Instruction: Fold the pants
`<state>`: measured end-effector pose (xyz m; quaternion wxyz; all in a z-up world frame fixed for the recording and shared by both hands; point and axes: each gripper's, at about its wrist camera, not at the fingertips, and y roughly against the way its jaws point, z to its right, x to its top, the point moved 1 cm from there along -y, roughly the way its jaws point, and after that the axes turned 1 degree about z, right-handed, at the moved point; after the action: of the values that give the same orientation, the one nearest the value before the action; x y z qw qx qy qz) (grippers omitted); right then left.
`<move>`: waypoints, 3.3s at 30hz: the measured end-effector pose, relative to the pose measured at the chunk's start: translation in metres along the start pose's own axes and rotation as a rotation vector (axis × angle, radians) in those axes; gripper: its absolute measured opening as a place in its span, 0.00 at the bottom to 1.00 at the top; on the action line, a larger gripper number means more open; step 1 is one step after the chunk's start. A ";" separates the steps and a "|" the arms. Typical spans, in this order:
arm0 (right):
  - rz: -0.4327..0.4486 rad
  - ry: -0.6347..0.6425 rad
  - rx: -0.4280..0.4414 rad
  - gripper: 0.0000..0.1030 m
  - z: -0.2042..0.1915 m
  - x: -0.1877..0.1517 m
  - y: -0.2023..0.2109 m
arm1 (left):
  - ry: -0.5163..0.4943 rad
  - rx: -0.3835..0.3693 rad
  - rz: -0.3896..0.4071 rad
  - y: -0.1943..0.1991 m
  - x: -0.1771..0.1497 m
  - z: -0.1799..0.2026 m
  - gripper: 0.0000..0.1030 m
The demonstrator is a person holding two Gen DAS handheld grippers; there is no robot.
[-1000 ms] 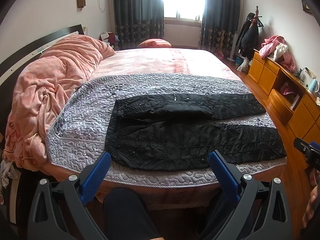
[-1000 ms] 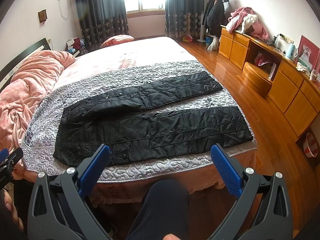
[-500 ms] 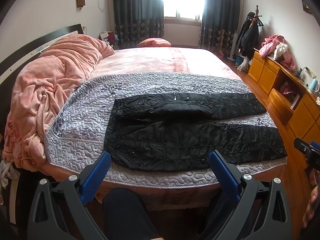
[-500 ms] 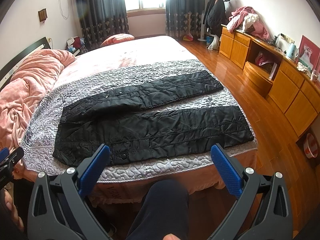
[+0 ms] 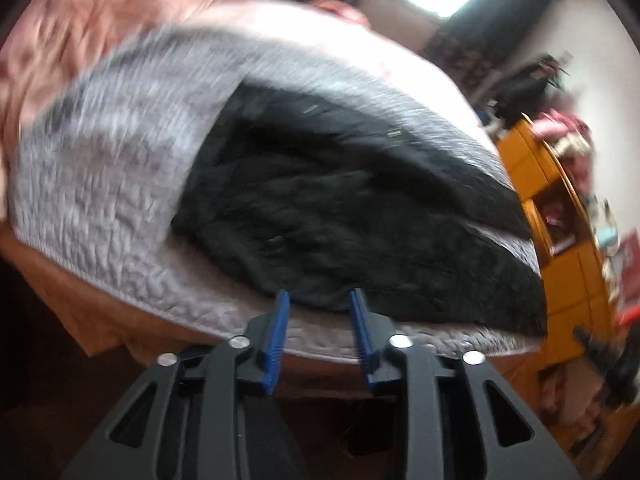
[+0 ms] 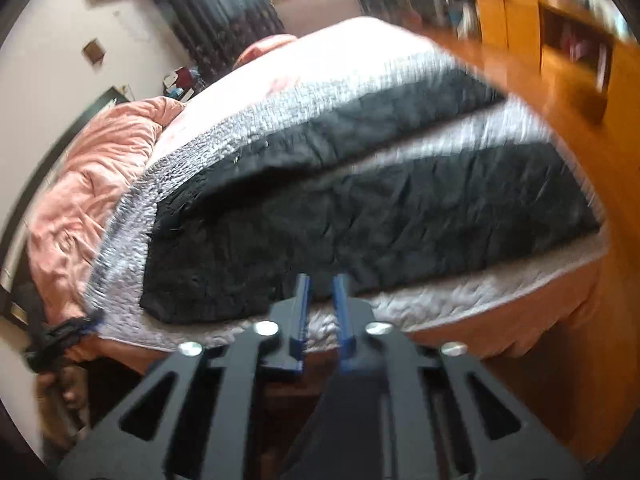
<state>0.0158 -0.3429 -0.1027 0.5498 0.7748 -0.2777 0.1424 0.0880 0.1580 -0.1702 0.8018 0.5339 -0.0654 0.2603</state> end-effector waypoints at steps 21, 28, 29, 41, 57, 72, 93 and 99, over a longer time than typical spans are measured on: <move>-0.064 -0.339 0.130 0.80 0.106 -0.020 -0.051 | 0.402 -0.087 -0.183 -0.148 0.059 -0.133 0.73; 0.057 -0.611 0.225 0.56 0.228 0.009 -0.044 | 0.440 -0.023 -0.200 -0.151 0.059 -0.127 0.39; 0.079 -0.646 0.227 0.50 0.245 0.011 -0.041 | 0.444 -0.014 -0.197 -0.150 0.059 -0.126 0.36; 0.155 -0.967 0.069 0.46 0.398 0.017 -0.041 | 0.509 0.079 -0.154 -0.143 0.065 -0.105 0.33; 0.197 -0.930 0.180 0.12 0.392 0.011 -0.059 | 0.621 0.104 -0.043 -0.111 0.055 -0.131 0.20; -0.010 -0.722 0.123 0.20 0.325 -0.003 -0.096 | 0.690 0.267 -0.023 -0.086 0.029 -0.205 0.23; -0.227 -0.342 -0.160 0.59 0.273 0.089 -0.119 | 0.108 0.195 0.070 -0.069 0.233 -0.142 0.96; -0.165 -0.270 -0.044 0.70 0.239 0.158 -0.107 | 0.111 0.136 0.006 -0.116 0.292 -0.156 0.96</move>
<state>0.1857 -0.5833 -0.1868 0.5339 0.7949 -0.2879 -0.0148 0.3674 0.3643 -0.2199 0.7653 0.5717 -0.0044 0.2957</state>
